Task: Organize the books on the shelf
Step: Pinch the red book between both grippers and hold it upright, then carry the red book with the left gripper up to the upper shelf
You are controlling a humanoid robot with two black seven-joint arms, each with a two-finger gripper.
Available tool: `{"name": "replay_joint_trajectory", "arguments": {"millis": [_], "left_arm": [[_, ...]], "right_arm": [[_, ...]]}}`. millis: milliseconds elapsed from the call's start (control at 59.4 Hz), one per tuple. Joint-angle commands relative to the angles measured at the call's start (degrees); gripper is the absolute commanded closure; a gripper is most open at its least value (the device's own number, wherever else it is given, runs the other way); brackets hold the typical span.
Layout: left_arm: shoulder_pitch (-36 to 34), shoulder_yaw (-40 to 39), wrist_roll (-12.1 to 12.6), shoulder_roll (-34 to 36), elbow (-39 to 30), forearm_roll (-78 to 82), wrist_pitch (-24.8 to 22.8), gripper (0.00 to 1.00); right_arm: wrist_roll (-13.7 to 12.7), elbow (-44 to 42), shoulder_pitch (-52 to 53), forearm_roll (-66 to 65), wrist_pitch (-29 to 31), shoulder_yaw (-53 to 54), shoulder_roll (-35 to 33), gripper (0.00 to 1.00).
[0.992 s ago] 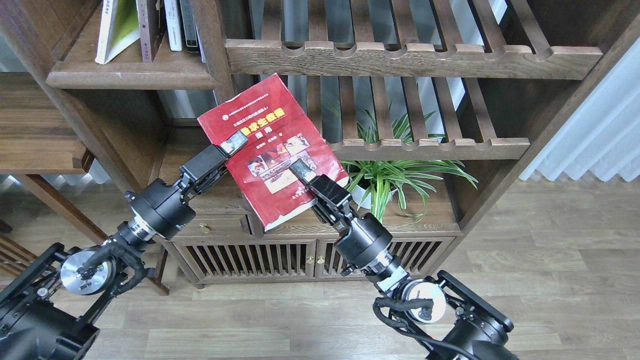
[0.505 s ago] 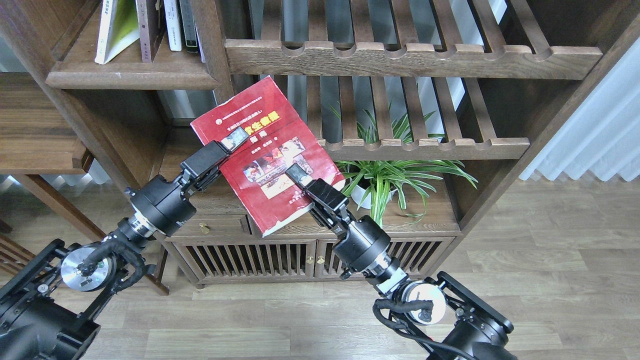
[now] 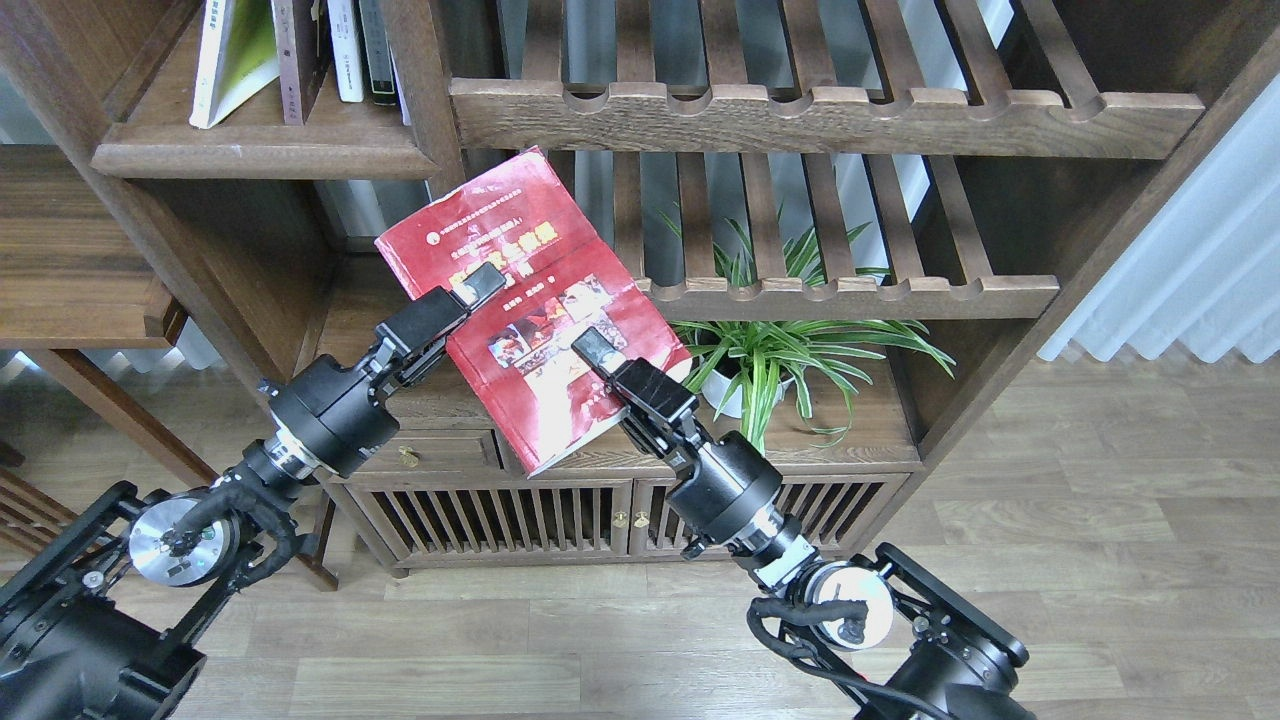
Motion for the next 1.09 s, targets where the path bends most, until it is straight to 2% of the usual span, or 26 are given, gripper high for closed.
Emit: {"name": "replay_joint_trajectory", "arguments": {"millis": [0,471,555,690,757,892,1077], "left_arm": [[0.43,0.38,0.03,0.16,0.04,0.03,0.0,0.93],[0.61,0.38,0.03,0.43,0.04,0.12,0.0,0.95],[0.61,0.3,0.03,0.43,0.04,0.12,0.0,0.95],[0.61,0.12,0.03,0.43,0.04,0.12,0.0,0.95],[0.61,0.03,0.03,0.43,0.04,0.12,0.0,0.95],[0.61,-0.06,0.03,0.43,0.04,0.12,0.0,0.95],[0.43,-0.49,0.12,0.52,-0.04,0.12,0.0,0.95]], "right_arm": [[0.0,-0.69,0.3,0.0,0.0,0.26,0.01,0.95],[0.09,-1.04,0.39,0.09,0.0,0.79,0.01,0.92],[0.18,-1.04,0.39,0.09,0.0,0.96,0.01,0.84],[0.09,-0.86,0.56,0.0,0.0,0.87,0.01,0.56],[0.0,-0.69,0.56,-0.35,0.0,0.7,0.01,0.46],[0.09,-0.69,0.48,-1.67,0.0,0.79,0.01,0.38],[0.09,-0.78,0.47,-1.76,0.0,1.05,0.01,0.34]]}}
